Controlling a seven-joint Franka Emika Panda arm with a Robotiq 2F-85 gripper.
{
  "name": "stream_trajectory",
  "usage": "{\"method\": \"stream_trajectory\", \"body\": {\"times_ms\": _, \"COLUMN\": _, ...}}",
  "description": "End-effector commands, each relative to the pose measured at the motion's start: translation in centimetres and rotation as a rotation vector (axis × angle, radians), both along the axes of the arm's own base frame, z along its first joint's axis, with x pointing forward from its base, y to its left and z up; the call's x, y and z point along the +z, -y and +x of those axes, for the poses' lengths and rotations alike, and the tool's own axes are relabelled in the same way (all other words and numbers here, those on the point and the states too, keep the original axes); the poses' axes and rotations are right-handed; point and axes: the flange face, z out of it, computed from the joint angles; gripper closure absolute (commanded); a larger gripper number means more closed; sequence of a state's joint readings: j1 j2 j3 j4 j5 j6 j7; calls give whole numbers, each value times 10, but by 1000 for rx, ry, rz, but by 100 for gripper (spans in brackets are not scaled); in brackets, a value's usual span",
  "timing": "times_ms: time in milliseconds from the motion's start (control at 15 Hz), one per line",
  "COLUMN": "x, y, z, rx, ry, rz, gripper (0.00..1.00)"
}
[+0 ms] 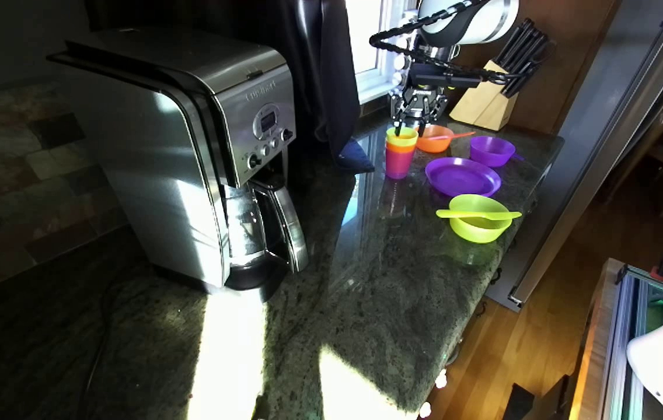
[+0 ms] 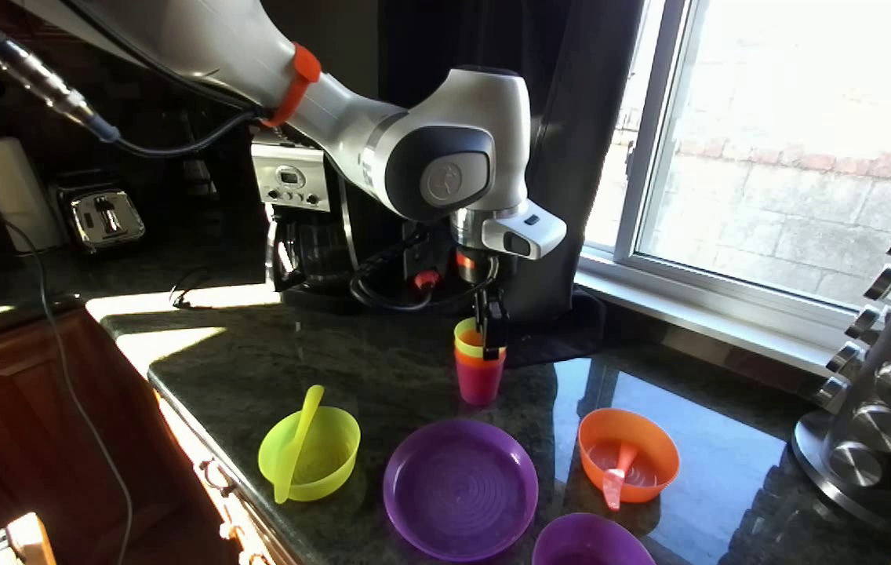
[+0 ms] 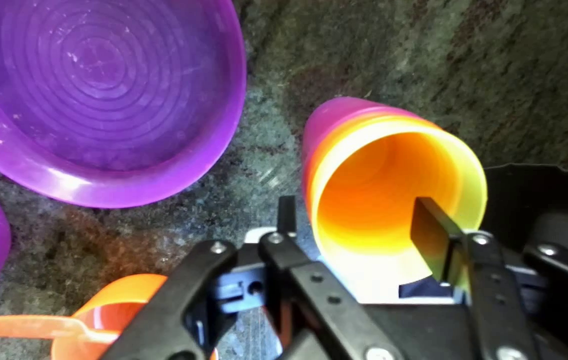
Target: Unstack the cups.
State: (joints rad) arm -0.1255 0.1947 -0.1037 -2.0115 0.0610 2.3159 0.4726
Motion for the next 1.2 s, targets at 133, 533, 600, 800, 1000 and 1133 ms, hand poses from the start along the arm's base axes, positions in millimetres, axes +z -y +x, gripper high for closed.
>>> {"method": "stream_trajectory", "body": {"times_ms": 133, "x": 1, "y": 1, "z": 5, "rx": -34, "ry": -21, "rz": 23, "gripper": 85}}
{"method": "stream_trajectory", "body": {"times_ms": 533, "x": 6, "y": 5, "z": 6, "rx": -46, "ry": -10, "rz": 18, "gripper": 99}}
{"method": "stream_trajectory", "body": {"times_ms": 600, "x": 8, "y": 5, "z": 6, "rx": -45, "ry": -8, "rz": 18, "gripper": 99}}
{"method": "stream_trajectory", "body": {"times_ms": 800, "x": 14, "y": 4, "z": 4, "rx": -39, "ry": 5, "rz": 16, "gripper": 99}}
{"method": "stream_trajectory", "body": {"times_ms": 1000, "x": 23, "y": 2, "z": 2, "rx": -31, "ry": 22, "rz": 7, "gripper": 99}}
{"method": "stream_trajectory", "body": {"times_ms": 1133, "x": 35, "y": 0, "z": -2, "rx": -24, "ry": 41, "rz": -8, "gripper": 99}}
